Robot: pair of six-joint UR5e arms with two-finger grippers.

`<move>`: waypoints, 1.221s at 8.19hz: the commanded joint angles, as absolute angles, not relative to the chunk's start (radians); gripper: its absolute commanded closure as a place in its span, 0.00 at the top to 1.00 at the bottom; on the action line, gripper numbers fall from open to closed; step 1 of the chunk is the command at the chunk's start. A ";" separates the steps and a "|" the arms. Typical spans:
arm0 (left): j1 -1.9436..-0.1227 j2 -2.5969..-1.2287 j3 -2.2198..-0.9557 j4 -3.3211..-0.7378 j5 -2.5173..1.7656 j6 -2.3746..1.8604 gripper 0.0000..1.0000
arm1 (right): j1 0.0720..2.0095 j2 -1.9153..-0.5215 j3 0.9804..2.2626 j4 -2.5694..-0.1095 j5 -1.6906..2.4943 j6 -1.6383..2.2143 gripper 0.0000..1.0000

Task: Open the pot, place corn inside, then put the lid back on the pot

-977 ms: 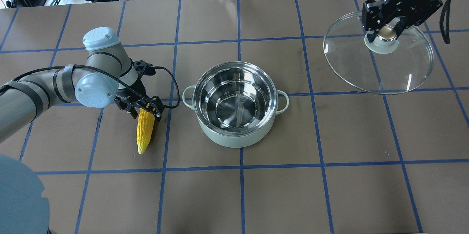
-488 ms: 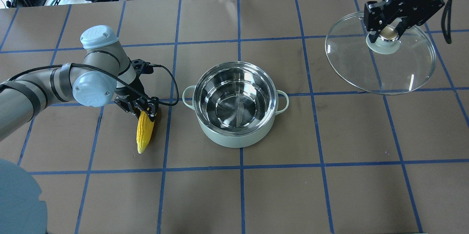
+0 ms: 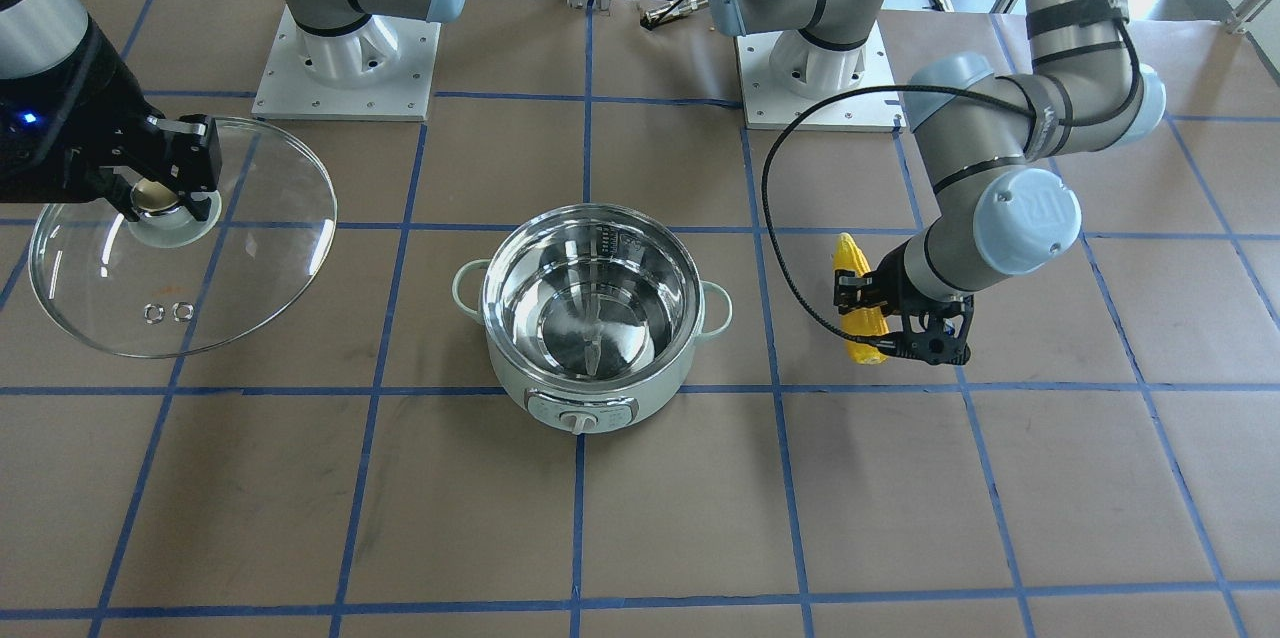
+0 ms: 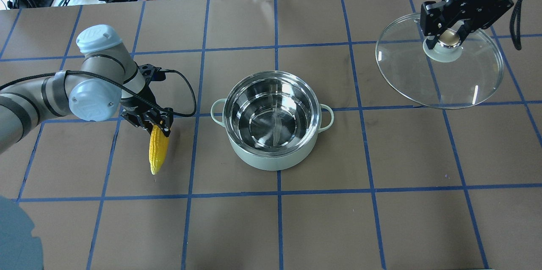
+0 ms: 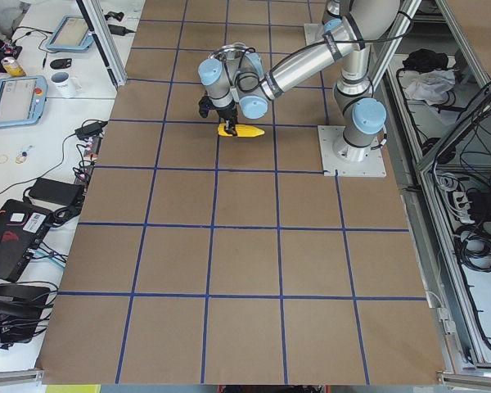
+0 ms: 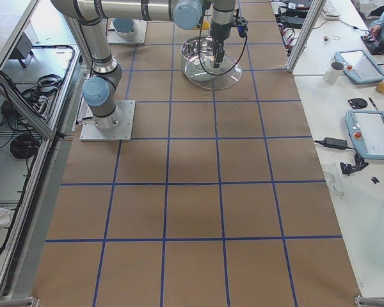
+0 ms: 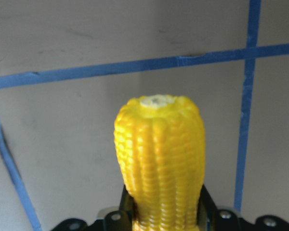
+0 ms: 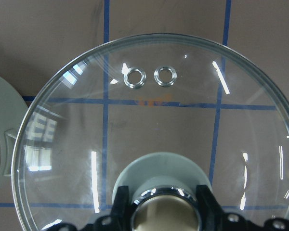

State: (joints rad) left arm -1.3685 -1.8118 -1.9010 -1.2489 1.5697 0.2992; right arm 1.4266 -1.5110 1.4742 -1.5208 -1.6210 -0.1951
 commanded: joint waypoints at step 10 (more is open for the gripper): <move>-1.721 -1.690 -1.537 -1.451 1.293 -0.261 0.00 | 1.425 -1.511 1.476 -1.522 -1.626 -0.231 0.00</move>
State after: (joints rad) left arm -1.6282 -1.6599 -1.5470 -1.4737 1.3034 -0.2710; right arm 1.4259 -1.5110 1.4746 -1.5217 -1.6244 -0.2074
